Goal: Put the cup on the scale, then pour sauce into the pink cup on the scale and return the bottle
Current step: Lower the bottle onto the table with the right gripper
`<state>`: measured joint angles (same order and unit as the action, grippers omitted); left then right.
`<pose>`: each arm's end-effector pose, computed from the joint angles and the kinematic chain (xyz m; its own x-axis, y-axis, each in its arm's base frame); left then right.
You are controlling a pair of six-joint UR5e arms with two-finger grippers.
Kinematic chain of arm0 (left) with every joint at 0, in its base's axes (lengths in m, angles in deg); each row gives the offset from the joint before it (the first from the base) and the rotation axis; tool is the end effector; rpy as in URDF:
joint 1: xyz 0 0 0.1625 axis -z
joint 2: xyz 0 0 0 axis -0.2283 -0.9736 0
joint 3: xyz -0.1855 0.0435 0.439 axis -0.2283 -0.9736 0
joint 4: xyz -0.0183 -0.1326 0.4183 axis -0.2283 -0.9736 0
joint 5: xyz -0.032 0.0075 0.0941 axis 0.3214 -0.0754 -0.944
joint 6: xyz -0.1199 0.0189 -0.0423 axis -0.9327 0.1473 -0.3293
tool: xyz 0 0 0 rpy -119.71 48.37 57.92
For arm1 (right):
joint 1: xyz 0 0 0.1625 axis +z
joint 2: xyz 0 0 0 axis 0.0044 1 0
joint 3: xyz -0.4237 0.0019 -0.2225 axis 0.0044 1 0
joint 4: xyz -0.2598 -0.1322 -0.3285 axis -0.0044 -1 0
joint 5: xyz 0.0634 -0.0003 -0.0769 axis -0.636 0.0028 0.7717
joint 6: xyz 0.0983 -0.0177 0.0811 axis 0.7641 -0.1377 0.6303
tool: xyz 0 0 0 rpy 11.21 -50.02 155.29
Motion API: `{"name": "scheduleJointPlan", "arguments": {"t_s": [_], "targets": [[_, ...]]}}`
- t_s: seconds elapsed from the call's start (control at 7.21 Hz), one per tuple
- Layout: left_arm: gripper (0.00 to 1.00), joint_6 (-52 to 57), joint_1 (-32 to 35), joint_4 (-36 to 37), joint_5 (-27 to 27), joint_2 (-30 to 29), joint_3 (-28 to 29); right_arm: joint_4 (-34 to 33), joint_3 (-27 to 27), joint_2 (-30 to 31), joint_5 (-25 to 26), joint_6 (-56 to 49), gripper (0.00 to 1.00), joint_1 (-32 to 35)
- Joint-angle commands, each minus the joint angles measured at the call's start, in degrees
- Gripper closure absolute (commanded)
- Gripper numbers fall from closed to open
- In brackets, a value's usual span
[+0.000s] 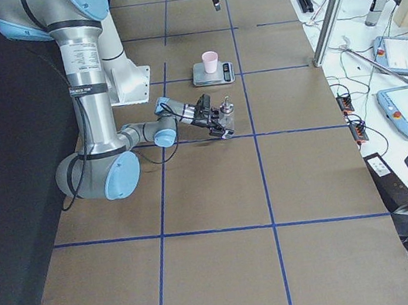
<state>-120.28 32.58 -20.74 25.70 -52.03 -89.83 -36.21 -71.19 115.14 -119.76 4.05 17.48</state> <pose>0.3798 -0.5132 0.2375 0.5517 -0.0968 -0.8284 0.2824 0.9563 0.0763 -0.4655 -0.3908 0.5594 0.7607 0.1087 0.6399 -0.6156 0.4333 0.6582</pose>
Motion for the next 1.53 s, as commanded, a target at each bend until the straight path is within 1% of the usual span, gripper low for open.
{"name": "scheduleJointPlan", "arguments": {"t_s": [0.0, 0.28, 0.42, 1.25, 1.39], "targets": [[0.36, 0.0, 0.01, 0.03, 0.0, 0.09, 0.03, 0.0, 0.11, 0.01, -0.31, 0.0, 1.0, 0.0], [0.36, 0.0, 0.01, -0.05, 0.0, 0.0, 0.29, 0.0, 0.11, 0.01, -0.4, 0.0, 0.98, 0.0], [0.36, 0.0, -0.07, -0.05, 0.0, 0.09, 0.29, 0.0, 0.11, 0.1, -0.4, 0.0, 0.95, 0.0], [0.36, 0.0, -0.07, -0.05, 0.0, 0.09, 0.38, 0.09, -0.86, 0.89, -0.32, 2.11, 0.94, -0.7], [0.36, 0.0, -0.07, -0.05, 0.0, 0.09, 0.38, 0.09, -0.86, 0.89, -0.4, 2.46, 0.89, -0.7]]}}
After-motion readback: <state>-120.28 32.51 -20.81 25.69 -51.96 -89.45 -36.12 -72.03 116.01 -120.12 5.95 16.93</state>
